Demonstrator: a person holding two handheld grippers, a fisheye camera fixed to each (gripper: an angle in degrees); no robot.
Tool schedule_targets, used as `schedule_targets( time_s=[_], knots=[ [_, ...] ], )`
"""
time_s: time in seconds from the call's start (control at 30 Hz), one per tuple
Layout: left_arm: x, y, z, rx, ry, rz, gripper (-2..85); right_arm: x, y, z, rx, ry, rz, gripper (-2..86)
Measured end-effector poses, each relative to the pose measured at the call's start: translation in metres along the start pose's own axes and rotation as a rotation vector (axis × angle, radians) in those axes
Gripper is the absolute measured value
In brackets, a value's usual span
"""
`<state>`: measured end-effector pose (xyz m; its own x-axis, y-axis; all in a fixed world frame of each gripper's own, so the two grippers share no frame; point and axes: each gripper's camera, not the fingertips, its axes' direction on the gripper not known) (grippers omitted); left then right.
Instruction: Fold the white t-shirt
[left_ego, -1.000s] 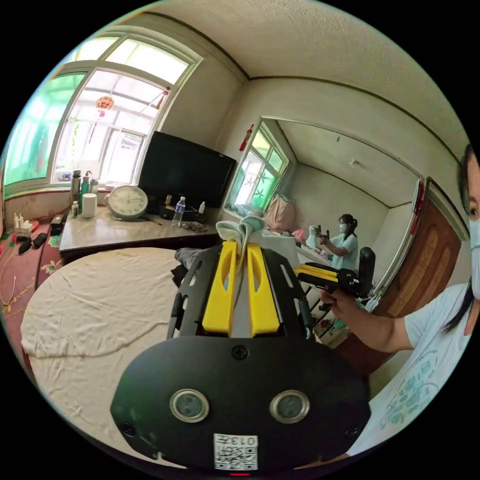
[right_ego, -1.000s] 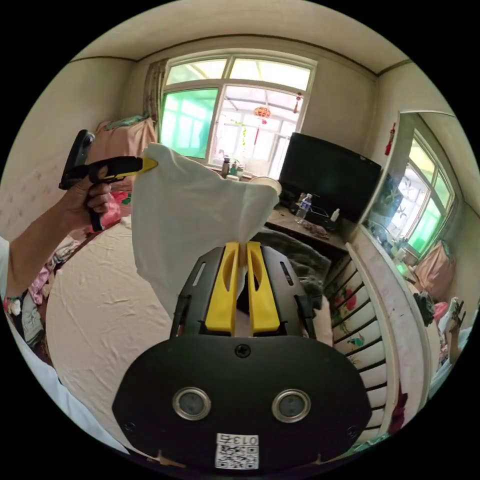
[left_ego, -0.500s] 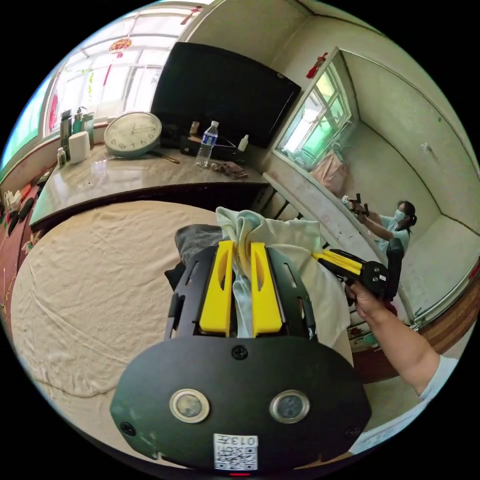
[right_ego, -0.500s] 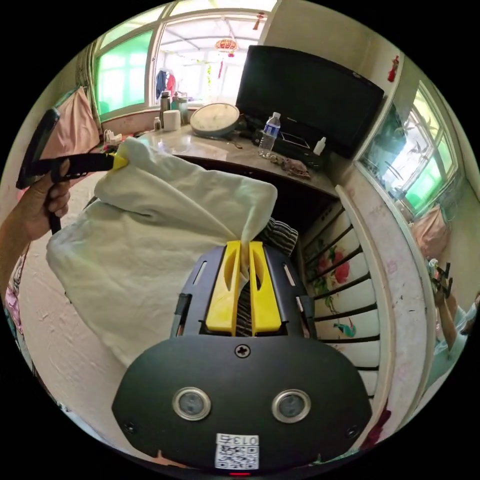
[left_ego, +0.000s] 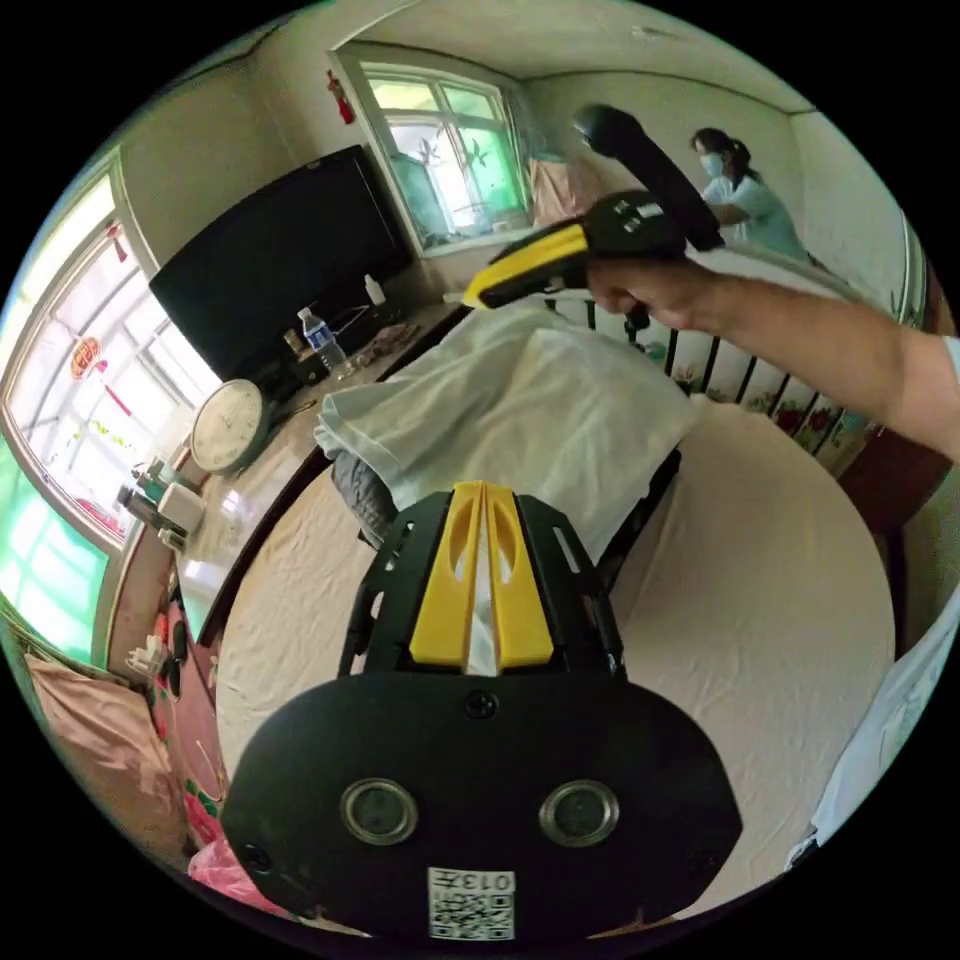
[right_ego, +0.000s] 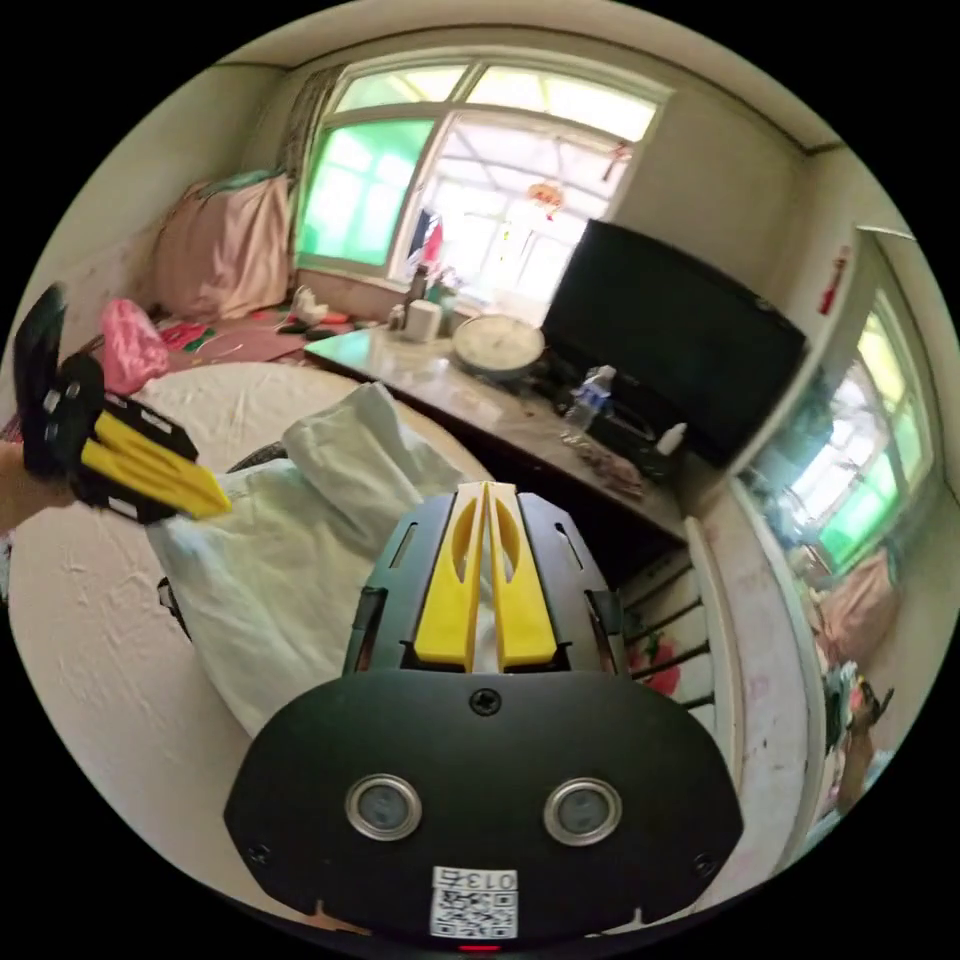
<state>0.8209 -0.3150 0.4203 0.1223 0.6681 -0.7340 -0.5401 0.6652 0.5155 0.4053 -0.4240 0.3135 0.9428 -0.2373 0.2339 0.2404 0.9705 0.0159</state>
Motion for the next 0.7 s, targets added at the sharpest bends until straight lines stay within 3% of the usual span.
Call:
schedule_targets(
  time_s=[0.1, 0.2, 0.3, 0.37, 0.47, 0.6, 0.7],
  knots=[
    [0.017, 0.016, 0.025, -0.039, -0.014, -0.038, -0.2, -0.008, -0.036, 0.052, -0.167, -0.130, -0.044, 0.2],
    [0.010, 0.026, 0.036, -0.050, 0.039, -0.142, -0.4, -0.003, -0.051, 0.115, -0.414, -0.053, -0.023, 0.0],
    [0.009, 0.039, 0.048, -0.051, 0.056, -0.214, -0.4, 0.018, -0.051, 0.144, -0.490, -0.066, 0.087, -0.1],
    [0.010, 0.047, 0.050, -0.048, 0.057, -0.222, -0.4, 0.029, -0.052, 0.143, -0.469, -0.120, 0.142, -0.2],
    [0.002, 0.056, 0.037, -0.029, 0.078, -0.248, -0.3, 0.049, -0.053, 0.099, -0.266, -0.195, 0.216, -0.2],
    [0.016, 0.065, -0.014, 0.141, -0.140, -0.202, -0.3, 0.044, -0.015, 0.025, -0.084, -0.079, 0.127, -0.1],
    [0.017, 0.067, 0.006, 0.013, -0.133, -0.168, -0.3, 0.018, 0.034, 0.029, -0.089, 0.038, 0.059, -0.2]
  ],
)
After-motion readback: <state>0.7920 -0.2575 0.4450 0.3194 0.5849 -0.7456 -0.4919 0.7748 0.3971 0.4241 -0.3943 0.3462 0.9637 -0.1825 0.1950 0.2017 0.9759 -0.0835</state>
